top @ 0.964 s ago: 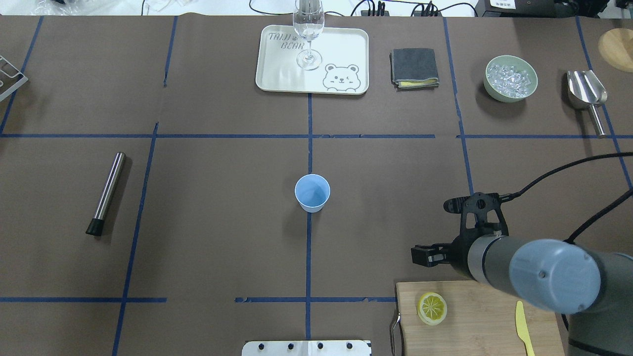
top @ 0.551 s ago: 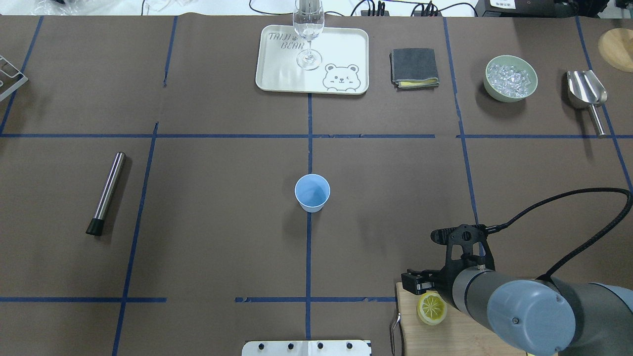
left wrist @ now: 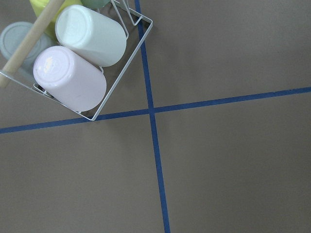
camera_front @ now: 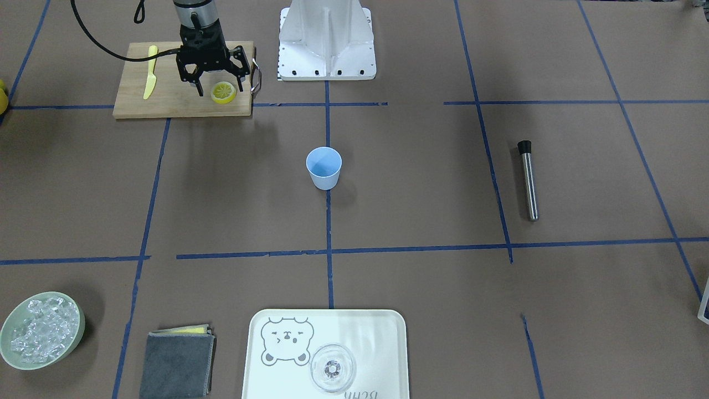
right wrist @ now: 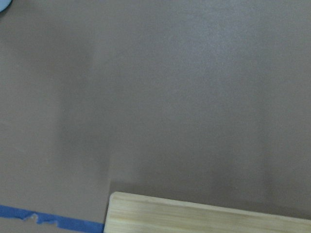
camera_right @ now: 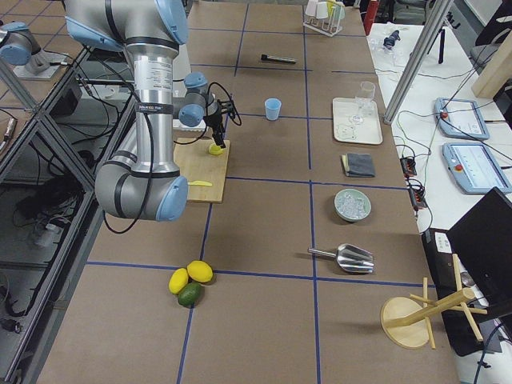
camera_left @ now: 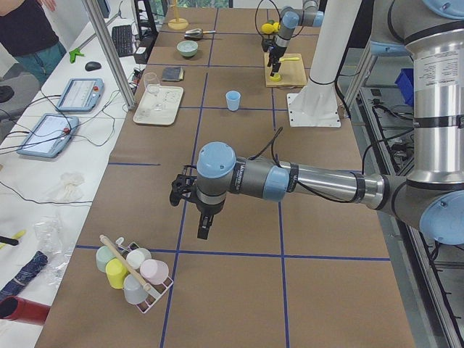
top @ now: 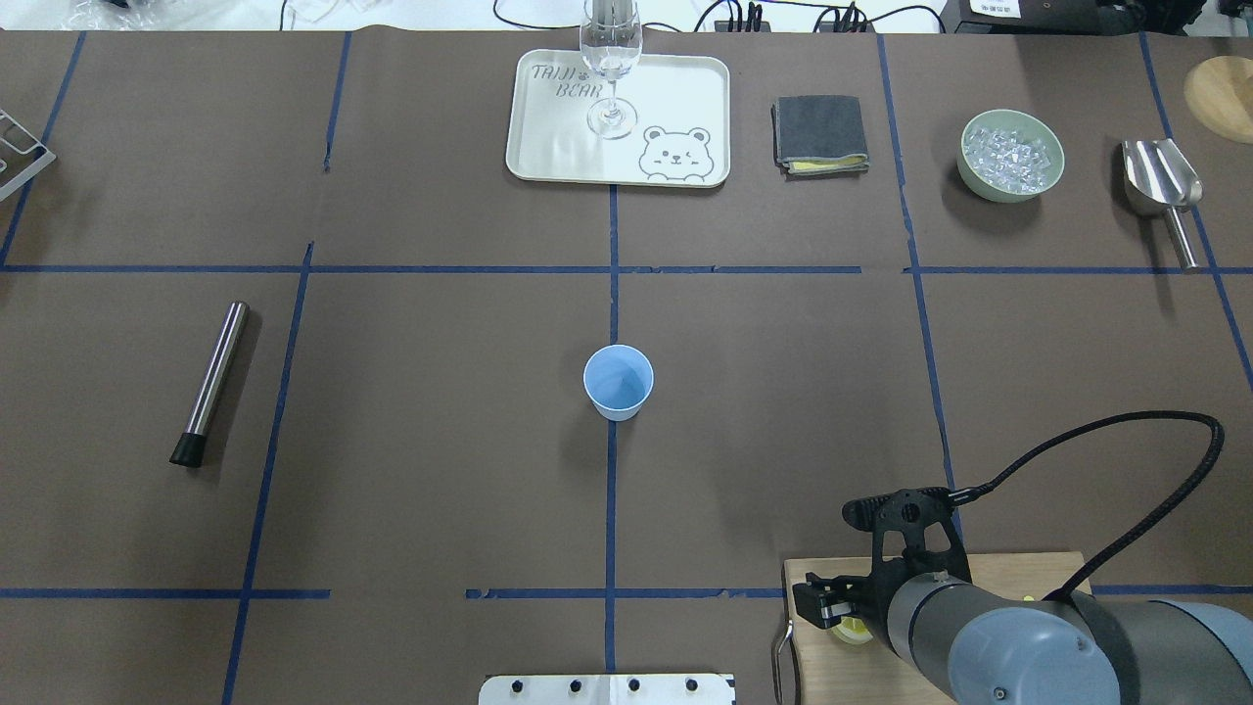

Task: Squeeze lemon into cup
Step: 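Close the right gripper on the lemon slice's edge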

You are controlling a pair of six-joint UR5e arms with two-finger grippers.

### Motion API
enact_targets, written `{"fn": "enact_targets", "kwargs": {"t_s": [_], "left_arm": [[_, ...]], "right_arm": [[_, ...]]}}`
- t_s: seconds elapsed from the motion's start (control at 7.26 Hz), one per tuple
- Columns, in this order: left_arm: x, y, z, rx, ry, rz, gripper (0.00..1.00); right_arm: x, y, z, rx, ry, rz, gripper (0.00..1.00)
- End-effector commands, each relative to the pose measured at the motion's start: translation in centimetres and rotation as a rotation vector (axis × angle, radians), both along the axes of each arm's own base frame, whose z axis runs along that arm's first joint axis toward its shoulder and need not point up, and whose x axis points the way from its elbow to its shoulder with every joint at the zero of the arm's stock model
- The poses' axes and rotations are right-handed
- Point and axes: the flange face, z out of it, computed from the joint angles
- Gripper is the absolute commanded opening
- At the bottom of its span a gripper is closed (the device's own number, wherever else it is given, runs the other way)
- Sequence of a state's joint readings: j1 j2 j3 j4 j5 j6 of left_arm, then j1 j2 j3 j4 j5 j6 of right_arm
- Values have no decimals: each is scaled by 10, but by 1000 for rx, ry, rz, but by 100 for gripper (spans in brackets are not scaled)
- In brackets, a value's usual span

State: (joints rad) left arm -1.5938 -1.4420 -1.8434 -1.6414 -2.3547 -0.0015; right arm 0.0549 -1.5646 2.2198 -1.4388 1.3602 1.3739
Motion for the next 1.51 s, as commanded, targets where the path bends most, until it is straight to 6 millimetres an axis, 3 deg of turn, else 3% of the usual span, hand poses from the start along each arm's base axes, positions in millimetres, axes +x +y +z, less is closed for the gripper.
{"fn": "enact_targets", "kwargs": {"t_s": [0.0, 0.28, 0.83, 1.38], "left_arm": [[0, 0, 1, -3, 0, 0, 100], [0, 0, 2, -4, 0, 0, 100], [0, 0, 2, -4, 2, 0, 100], [0, 0, 0, 0, 1, 0, 100]], "right_arm": [[-6, 10, 6, 9, 25, -15, 98], [-17, 14, 19, 9, 54, -23, 99], [-19, 18, 18, 11, 51, -31, 88], [-20, 21, 27, 10, 66, -39, 88]]}}
